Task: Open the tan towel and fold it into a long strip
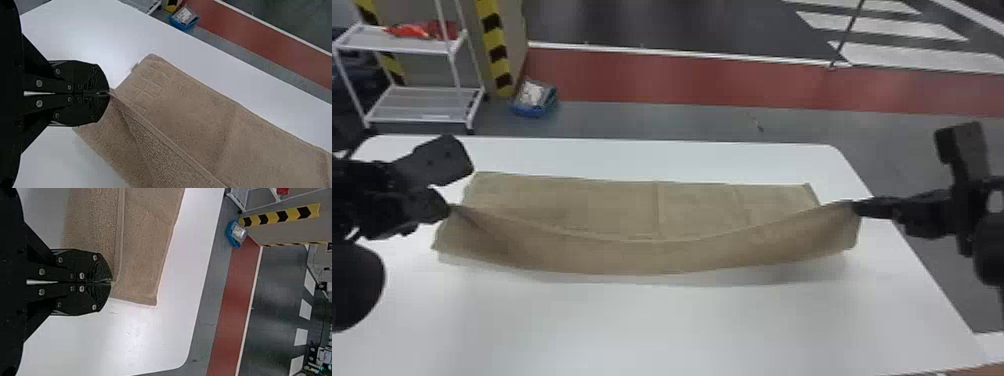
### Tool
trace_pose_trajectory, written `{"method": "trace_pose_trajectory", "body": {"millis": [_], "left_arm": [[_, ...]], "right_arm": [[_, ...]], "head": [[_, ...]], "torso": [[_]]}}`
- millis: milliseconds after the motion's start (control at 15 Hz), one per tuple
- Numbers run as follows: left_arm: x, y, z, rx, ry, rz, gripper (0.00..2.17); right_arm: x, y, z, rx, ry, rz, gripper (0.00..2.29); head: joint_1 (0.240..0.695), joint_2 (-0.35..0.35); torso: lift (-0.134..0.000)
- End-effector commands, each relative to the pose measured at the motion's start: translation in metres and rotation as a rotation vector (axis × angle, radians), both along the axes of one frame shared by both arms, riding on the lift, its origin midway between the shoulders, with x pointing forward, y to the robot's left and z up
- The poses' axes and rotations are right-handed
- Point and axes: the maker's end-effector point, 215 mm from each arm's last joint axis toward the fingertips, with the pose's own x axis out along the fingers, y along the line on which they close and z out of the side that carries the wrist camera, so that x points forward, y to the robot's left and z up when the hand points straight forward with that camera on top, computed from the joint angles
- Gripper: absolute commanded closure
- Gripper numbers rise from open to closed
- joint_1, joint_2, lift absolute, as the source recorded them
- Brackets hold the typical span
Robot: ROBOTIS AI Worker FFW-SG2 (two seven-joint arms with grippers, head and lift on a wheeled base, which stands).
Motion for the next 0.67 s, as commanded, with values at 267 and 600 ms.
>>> {"method": "trace_pose_trajectory", "body": {"millis": [267, 600], "left_arm": [[0.064, -0.004, -0.004, -0.003, -0.003, 0.018, 2.14], [0.103, -0.003, -0.005, 0.002, -0.019, 0.012, 2.14]], "right_arm": [[0.038, -0.002, -0.011, 0.007, 0.052, -0.031, 1.43], [0.06, -0.004, -0.009, 0.004, 0.08, -0.045, 1.43]], "head": [[0.695, -0.142], [0.687, -0.137]], "torso": [[-0.125], [-0.125]]}}
